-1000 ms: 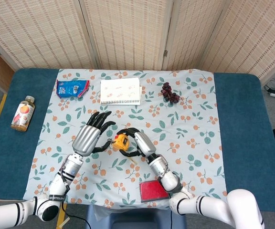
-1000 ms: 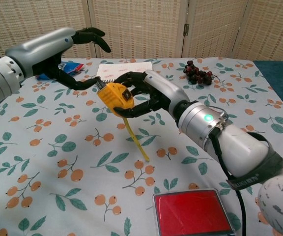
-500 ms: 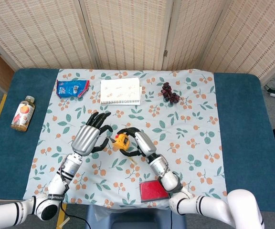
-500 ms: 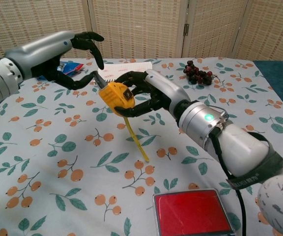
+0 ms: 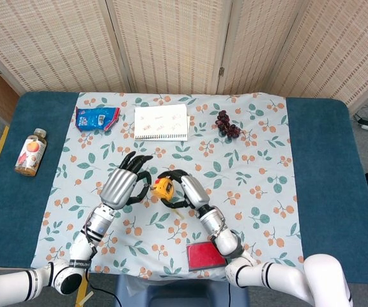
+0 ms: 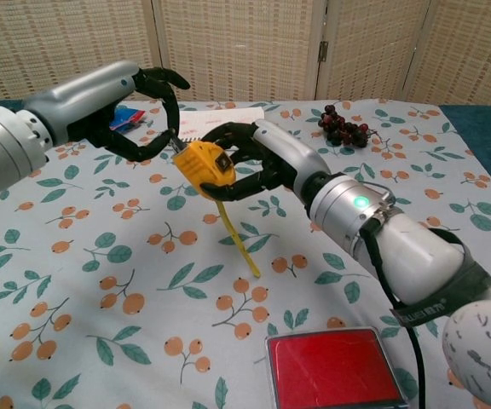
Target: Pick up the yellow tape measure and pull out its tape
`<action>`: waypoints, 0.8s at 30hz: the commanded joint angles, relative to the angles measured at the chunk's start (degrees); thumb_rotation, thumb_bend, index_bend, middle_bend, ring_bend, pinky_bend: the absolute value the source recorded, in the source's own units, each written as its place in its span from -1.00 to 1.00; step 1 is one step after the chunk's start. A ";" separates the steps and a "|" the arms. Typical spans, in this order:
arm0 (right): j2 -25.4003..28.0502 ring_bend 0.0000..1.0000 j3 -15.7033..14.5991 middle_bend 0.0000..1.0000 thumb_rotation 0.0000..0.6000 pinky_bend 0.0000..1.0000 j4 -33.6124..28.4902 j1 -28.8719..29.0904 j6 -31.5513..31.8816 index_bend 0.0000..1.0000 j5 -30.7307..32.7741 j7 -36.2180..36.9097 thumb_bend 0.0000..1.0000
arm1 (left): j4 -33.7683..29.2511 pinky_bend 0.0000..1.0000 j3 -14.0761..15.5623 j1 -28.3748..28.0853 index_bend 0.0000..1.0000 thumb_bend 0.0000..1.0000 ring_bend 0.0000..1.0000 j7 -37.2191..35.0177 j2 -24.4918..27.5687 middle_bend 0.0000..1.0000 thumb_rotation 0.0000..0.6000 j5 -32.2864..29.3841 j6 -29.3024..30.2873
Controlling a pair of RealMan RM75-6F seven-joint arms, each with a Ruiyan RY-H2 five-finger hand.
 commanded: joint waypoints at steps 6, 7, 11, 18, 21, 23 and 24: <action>1.16 -0.28 -0.24 -0.05 1.00 -0.73 -0.73 -0.41 -0.25 0.05 0.27 -1.28 -0.28 | -0.36 -1.00 -0.71 0.60 0.23 0.09 -0.68 -1.84 0.45 -0.64 1.00 -0.47 0.78; 1.40 -0.28 -0.33 -0.05 1.00 -0.73 -0.84 -0.51 -0.27 0.05 0.25 -1.40 -0.28 | -0.43 -1.00 -0.86 0.75 0.23 0.09 -0.68 -1.96 0.73 -0.64 1.00 -0.62 0.93; 2.88 -0.28 -1.19 -0.05 1.00 -0.73 -1.24 -1.31 -0.05 0.05 -0.03 -2.38 -0.28 | -0.27 -1.00 -1.51 1.83 0.23 0.09 -0.67 -2.65 2.21 -0.63 1.00 -1.39 2.17; 7.15 -0.28 -3.20 -0.05 1.00 -0.73 -3.23 -3.67 -0.20 0.05 0.18 -4.41 -0.28 | 1.23 -1.00 -2.85 4.17 0.23 0.09 -0.67 -5.93 5.18 -0.62 1.00 -3.38 3.87; 9.61 -0.28 -4.27 -0.05 1.00 -0.73 -4.50 -5.01 -0.17 0.05 0.15 -4.86 -0.28 | 2.60 -1.00 -3.63 5.08 0.23 0.09 -0.67 -8.36 6.44 -0.62 1.00 -4.31 4.19; 11.39 -0.28 -5.01 -0.06 1.00 -0.73 -5.40 -6.05 0.08 0.05 0.02 -4.84 -0.28 | 3.79 -1.00 -4.08 5.71 0.23 0.10 -0.66 -10.12 7.21 -0.62 1.00 -4.82 4.37; 12.17 -0.28 -5.32 -0.06 1.00 -0.73 -5.73 -6.50 0.20 0.05 -0.07 -4.78 -0.28 | 4.29 -1.00 -4.23 5.96 0.23 0.10 -0.66 -10.85 7.54 -0.61 1.00 -4.99 4.39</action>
